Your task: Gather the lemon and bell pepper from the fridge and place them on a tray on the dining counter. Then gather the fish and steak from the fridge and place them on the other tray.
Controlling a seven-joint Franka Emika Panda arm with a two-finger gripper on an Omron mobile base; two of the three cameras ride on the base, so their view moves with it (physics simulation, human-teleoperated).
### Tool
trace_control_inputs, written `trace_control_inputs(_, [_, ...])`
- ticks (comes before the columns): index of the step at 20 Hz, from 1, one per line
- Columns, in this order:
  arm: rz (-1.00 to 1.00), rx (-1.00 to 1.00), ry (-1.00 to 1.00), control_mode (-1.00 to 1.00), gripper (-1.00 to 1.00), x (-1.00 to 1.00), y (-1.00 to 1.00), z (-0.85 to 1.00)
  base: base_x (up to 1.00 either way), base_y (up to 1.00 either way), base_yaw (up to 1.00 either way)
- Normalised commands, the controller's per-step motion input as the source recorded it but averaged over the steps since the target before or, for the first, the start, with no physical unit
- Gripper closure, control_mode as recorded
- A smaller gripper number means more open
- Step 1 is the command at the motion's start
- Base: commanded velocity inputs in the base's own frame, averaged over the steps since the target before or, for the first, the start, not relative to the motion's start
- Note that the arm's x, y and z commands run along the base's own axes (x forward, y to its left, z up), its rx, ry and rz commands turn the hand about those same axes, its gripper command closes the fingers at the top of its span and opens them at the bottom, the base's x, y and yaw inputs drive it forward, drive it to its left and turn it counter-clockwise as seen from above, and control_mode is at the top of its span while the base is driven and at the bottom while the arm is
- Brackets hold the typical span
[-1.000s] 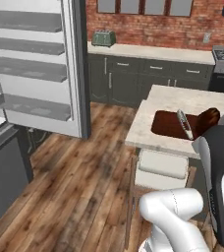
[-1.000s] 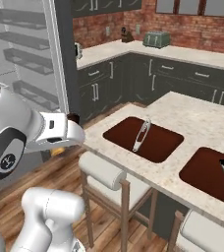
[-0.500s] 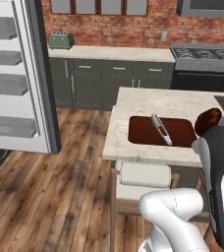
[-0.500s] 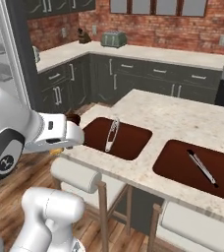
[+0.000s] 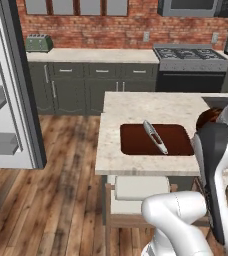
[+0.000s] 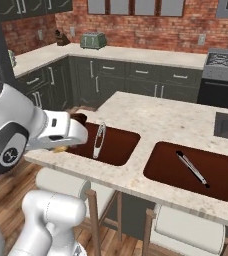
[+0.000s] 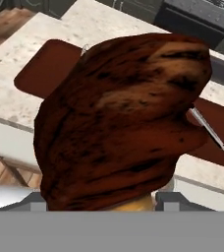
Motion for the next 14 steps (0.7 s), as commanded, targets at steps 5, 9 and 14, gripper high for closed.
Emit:
trace_control_inputs(5, [-0.19,0.01,0.04,-1.0,1.0,0.77,0.0,0.0,0.0,0.0,0.0])
trace_control_inputs(9, [-0.05,0.07,0.02,-1.0,1.0,0.64,-0.17,-0.16,0.0,0.0,0.0])
trace_control_inputs(14, [0.01,0.13,0.0,-1.0,1.0,0.58,-0.12,-0.4,0.0,0.0,0.0])
